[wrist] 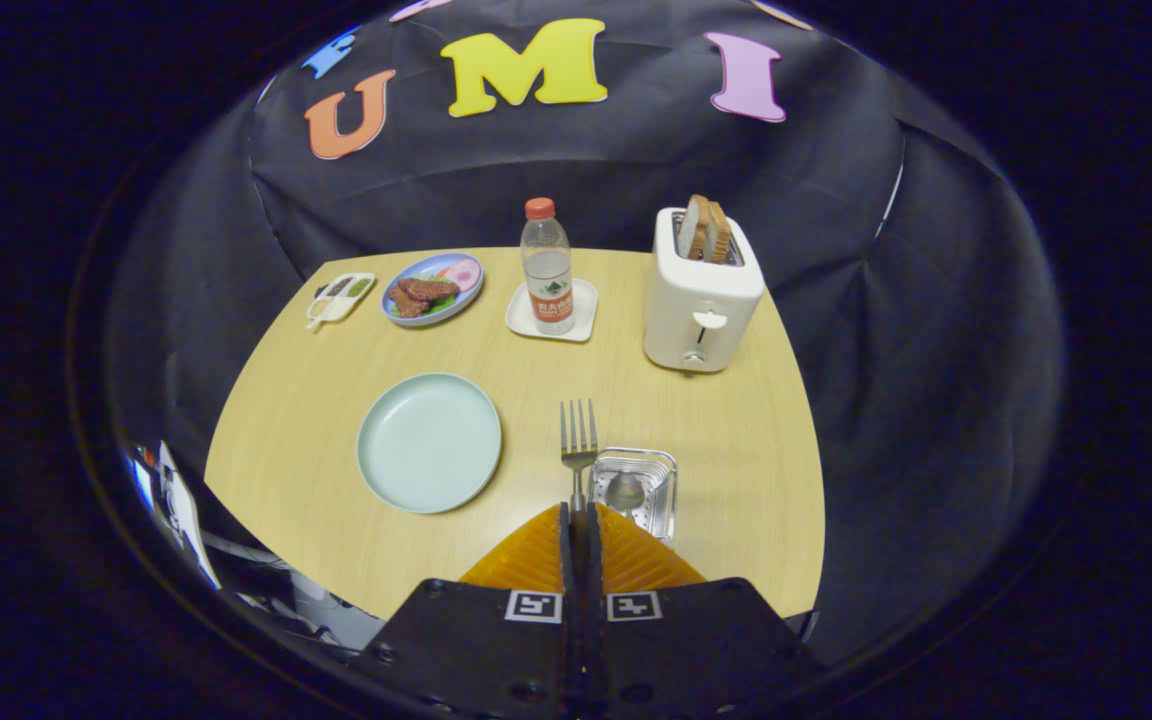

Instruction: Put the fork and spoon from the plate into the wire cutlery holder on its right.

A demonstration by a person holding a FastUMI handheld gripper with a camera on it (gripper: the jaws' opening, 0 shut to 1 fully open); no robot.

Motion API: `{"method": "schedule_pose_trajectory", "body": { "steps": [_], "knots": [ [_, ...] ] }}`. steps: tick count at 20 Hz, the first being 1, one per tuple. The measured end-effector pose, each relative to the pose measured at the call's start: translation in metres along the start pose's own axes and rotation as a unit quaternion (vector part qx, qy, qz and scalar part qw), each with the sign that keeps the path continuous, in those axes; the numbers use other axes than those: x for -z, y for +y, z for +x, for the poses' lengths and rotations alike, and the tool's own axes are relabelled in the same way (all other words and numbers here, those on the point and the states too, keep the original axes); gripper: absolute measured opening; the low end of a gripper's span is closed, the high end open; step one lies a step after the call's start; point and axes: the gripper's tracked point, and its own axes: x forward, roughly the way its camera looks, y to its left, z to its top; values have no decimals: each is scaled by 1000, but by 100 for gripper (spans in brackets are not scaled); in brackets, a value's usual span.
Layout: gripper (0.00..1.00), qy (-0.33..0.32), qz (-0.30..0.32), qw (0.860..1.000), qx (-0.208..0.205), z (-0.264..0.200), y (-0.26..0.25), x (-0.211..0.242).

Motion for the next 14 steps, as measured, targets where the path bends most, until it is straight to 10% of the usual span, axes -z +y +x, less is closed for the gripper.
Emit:
{"method": "schedule_pose_trajectory", "body": {
  "steps": [14],
  "knots": [
    [2,170,11,985,-20,9,-21,27]
  ]
}}
